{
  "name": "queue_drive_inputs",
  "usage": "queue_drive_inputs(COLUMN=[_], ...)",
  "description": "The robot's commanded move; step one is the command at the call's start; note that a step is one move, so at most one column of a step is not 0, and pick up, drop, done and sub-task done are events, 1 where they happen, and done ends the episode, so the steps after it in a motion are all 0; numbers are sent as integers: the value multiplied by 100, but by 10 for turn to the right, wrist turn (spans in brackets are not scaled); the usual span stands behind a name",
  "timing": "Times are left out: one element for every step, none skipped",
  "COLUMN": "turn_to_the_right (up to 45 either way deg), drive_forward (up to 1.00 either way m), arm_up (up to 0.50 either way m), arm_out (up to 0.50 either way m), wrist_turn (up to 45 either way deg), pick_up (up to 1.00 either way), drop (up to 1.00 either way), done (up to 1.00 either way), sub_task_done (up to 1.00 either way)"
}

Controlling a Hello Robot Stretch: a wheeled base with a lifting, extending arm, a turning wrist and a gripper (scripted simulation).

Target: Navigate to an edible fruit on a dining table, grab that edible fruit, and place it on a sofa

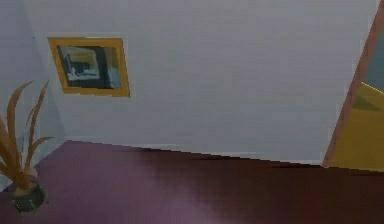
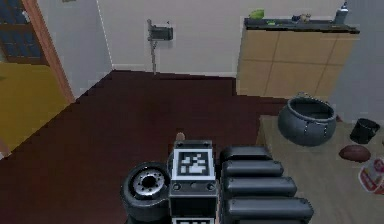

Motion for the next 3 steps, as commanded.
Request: queue_drive_inputs(turn_to_the_right=[450,450,-450], drive_forward=[0,0,0], arm_up=[0,0,0], arm_out=[0,0,0], wrist_turn=[0,0,0], pick_up=[0,0,0], drop=[0,0,0], done=[0,0,0], sub_task_done=[0,0,0])
